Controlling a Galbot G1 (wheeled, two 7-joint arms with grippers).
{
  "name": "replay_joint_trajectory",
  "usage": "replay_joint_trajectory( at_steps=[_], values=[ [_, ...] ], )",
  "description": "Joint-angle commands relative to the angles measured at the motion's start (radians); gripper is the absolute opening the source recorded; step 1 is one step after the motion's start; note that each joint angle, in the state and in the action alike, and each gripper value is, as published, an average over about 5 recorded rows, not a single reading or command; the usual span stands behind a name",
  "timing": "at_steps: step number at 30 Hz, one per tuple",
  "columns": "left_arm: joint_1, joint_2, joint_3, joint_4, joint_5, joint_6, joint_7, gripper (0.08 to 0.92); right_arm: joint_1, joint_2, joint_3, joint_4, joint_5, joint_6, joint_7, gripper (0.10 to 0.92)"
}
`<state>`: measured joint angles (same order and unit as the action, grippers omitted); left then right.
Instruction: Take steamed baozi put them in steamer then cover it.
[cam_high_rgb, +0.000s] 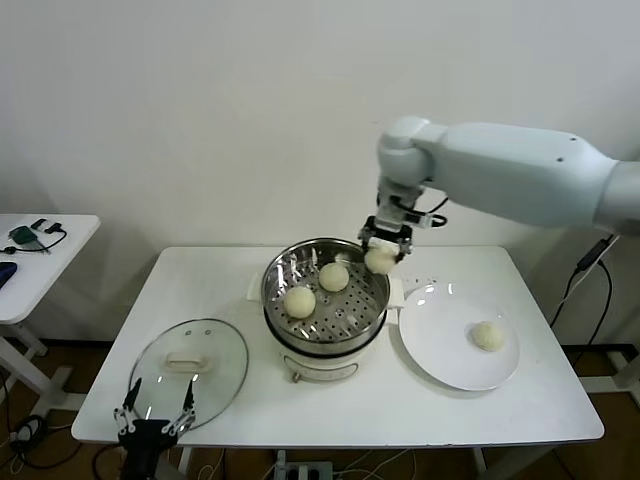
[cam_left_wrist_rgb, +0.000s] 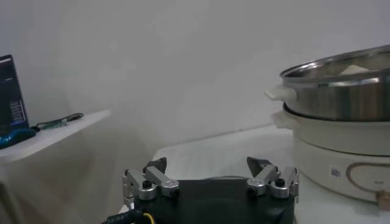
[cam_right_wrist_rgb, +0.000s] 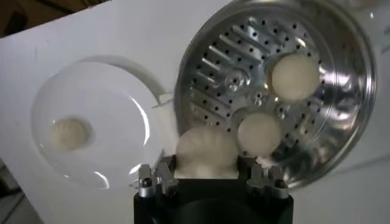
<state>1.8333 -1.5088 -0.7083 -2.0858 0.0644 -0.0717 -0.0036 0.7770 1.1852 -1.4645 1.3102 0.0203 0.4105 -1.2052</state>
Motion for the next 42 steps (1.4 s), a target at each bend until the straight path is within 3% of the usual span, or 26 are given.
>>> replay_joint_trajectory(
  at_steps=[1,25,31,37,40,42],
  values=[
    [-0.005,0.003,0.003,-0.002,0.003,0.004,0.001,0.823,-0.118,0.176,0.027,0.016,-0.079,0.067,-0.015,0.662],
    [-0.025,0.005,0.003,0.016,-0.001,0.01,0.002,0.823,-0.194,0.158,0.007,0.042,-0.116,0.073,-0.008,0.679],
    [-0.026,0.005,0.004,0.018,0.0,0.008,0.002,0.823,-0.177,0.142,0.016,0.034,-0.106,0.076,-0.009,0.796],
    [-0.026,0.007,0.0,0.015,0.0,0.008,0.002,0.823,-0.12,0.088,0.035,0.035,-0.094,0.073,-0.002,0.822],
    [-0.027,0.006,0.0,0.013,0.002,0.009,0.002,0.823,-0.062,0.039,0.017,0.019,-0.065,0.04,0.062,0.823],
    [-0.026,0.007,0.002,0.011,0.003,0.01,0.003,0.823,-0.011,-0.005,-0.036,0.015,-0.035,-0.045,0.225,0.823]
  ],
)
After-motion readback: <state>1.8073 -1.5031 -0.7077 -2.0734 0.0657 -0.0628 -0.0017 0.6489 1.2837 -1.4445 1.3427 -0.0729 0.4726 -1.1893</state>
